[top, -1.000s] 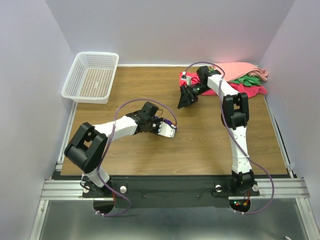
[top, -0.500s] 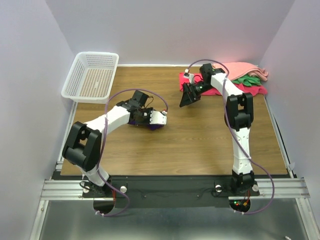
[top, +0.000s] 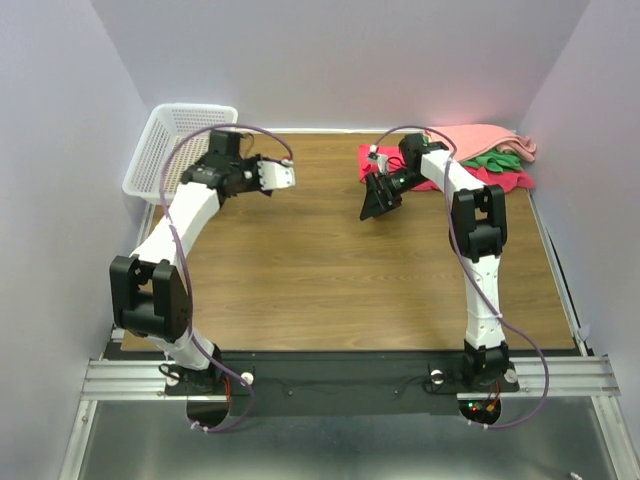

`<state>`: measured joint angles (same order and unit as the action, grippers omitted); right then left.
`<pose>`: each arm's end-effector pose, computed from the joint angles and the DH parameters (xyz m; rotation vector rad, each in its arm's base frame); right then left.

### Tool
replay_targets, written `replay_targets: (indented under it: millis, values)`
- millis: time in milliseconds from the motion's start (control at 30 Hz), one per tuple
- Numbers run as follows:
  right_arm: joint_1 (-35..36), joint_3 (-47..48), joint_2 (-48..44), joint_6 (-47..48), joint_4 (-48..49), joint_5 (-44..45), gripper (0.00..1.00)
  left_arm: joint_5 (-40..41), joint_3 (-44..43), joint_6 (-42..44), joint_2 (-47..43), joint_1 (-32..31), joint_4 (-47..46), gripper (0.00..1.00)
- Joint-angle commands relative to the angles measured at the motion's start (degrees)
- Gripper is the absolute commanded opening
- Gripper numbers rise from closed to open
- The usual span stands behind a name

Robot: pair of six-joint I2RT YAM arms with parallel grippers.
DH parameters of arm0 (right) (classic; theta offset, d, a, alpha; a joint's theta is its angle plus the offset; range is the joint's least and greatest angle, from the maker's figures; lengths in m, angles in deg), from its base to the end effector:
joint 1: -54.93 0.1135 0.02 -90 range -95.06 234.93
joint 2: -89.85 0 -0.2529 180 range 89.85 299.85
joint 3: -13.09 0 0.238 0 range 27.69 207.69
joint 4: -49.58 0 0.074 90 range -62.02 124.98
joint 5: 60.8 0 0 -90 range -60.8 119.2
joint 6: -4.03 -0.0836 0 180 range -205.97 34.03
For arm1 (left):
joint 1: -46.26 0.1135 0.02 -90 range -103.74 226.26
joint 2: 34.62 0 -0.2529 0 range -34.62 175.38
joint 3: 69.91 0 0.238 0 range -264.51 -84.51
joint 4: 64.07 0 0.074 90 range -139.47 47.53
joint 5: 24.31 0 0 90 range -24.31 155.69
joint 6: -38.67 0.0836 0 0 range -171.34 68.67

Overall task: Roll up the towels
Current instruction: Place the rolled towel into the container

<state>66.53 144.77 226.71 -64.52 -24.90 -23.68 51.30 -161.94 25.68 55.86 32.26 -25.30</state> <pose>0.4410 0.1586 0.1425 -0.8543 2.4670 1.2719 0.3670 -0.1129 0.2791 1.6756 1.4520 0.3356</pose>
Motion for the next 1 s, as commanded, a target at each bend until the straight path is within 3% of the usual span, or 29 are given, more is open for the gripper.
replay_targets:
  millis: [0, 333, 500, 833, 967]
  values:
    - [-0.4, -0.9, -3.3, 1.0, 0.8, -0.6, 1.0, -0.9, -5.9, 4.7, -1.7, 7.1, -4.2, 0.0]
    - [-0.5, -2.7, -3.6, 0.1, 0.7, -0.9, 1.0, -8.5, -9.7, 14.5, 4.0, 23.5, -13.0, 0.0]
    - [-0.5, -4.0, -3.8, -0.3, 1.0, -0.5, 1.0, -8.4, -11.1, 20.8, 9.5, 26.0, -13.5, 0.0]
    - [-0.4, -6.7, -4.1, -0.9, 1.7, -0.2, 1.0, -11.7, -20.4, 18.8, 19.6, 26.8, -18.8, 0.0]
    - [-0.5, -6.9, -4.1, -1.1, 1.6, 0.2, 1.0, -12.0, -20.9, 22.4, 23.6, 26.9, -23.7, 0.0]
